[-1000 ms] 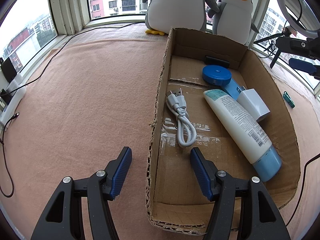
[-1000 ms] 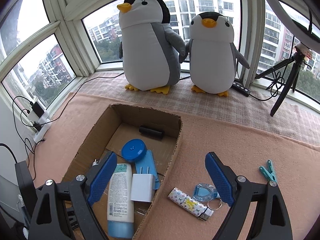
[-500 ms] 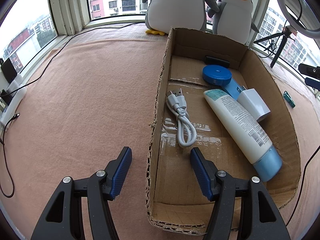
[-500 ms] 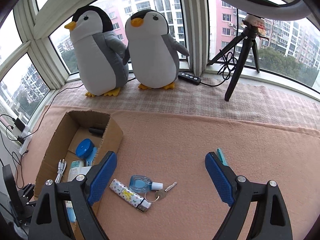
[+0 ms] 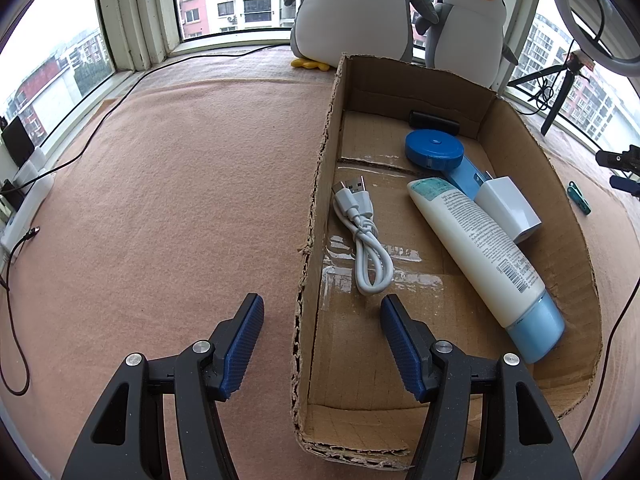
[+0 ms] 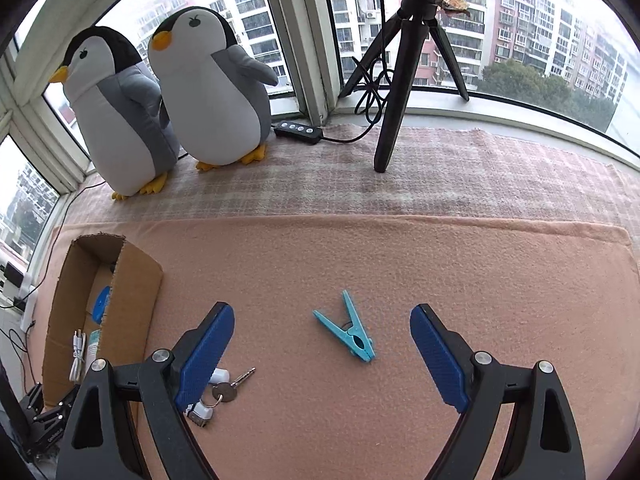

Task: Organize rigid objects
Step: 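Move the right tool toward the teal clothespin, then close the right tool on the teal clothespin and lift it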

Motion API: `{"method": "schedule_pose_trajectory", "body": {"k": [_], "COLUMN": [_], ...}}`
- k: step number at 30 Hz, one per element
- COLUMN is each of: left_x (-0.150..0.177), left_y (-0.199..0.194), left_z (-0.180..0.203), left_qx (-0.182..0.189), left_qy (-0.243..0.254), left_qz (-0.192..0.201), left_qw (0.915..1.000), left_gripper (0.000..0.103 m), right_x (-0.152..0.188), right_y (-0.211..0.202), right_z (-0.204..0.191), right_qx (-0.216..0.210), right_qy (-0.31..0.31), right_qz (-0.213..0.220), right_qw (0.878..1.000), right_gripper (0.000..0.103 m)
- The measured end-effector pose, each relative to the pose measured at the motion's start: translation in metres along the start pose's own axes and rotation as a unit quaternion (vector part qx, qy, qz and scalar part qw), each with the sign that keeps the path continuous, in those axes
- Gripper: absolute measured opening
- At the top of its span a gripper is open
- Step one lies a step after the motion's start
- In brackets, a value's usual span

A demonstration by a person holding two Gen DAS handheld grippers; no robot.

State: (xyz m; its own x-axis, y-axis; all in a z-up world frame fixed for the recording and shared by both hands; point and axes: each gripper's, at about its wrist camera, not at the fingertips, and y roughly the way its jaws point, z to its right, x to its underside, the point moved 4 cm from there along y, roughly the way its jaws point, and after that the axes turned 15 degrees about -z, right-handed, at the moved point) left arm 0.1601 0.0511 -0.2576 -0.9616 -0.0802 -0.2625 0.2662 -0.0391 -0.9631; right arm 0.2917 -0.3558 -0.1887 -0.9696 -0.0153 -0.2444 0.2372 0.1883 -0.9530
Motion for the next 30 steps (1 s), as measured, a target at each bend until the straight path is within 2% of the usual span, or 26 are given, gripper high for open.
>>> {"method": "schedule_pose_trajectory", "body": {"k": [3, 7, 13, 15, 21, 23, 27, 29, 30], "left_x": [0.0, 0.0, 0.0, 0.0, 0.0, 0.0, 0.0, 0.0, -0.001], "left_y": [0.0, 0.0, 0.0, 0.0, 0.0, 0.0, 0.0, 0.0, 0.0], "left_z": [0.0, 0.0, 0.0, 0.0, 0.0, 0.0, 0.0, 0.0, 0.0], "left_qx": [0.0, 0.0, 0.0, 0.0, 0.0, 0.0, 0.0, -0.001, -0.001], "left_qy": [0.0, 0.0, 0.0, 0.0, 0.0, 0.0, 0.0, 0.0, 0.0], "left_qz": [0.0, 0.0, 0.0, 0.0, 0.0, 0.0, 0.0, 0.0, 0.0], "left_qw": [1.0, 1.0, 1.0, 1.0, 1.0, 1.0, 1.0, 1.0, 1.0], "left_gripper": [0.066, 0.066, 0.066, 0.066, 0.066, 0.066, 0.066, 0.066, 0.066], "right_x": [0.001, 0.005, 0.007, 0.006, 0.004, 0.005, 0.005, 0.004, 0.004], "right_y": [0.009, 0.022, 0.037, 0.04, 0.051, 0.053, 0.055, 0.054, 0.054], "right_z": [0.004, 0.006, 0.003, 0.0, -0.004, -0.004, -0.004, -0.004, -0.003], "right_qx": [0.012, 0.025, 0.048, 0.051, 0.058, 0.056, 0.058, 0.058, 0.059], "right_qy": [-0.004, -0.013, -0.03, -0.035, -0.042, -0.04, -0.043, -0.041, -0.04], "right_qz": [-0.012, -0.028, -0.042, -0.047, -0.06, -0.064, -0.065, -0.065, -0.065], "right_qw": [1.0, 0.999, 0.998, 0.997, 0.996, 0.996, 0.995, 0.995, 0.995], "right_gripper": [0.087, 0.078, 0.076, 0.073, 0.059, 0.05, 0.044, 0.033, 0.03]}}
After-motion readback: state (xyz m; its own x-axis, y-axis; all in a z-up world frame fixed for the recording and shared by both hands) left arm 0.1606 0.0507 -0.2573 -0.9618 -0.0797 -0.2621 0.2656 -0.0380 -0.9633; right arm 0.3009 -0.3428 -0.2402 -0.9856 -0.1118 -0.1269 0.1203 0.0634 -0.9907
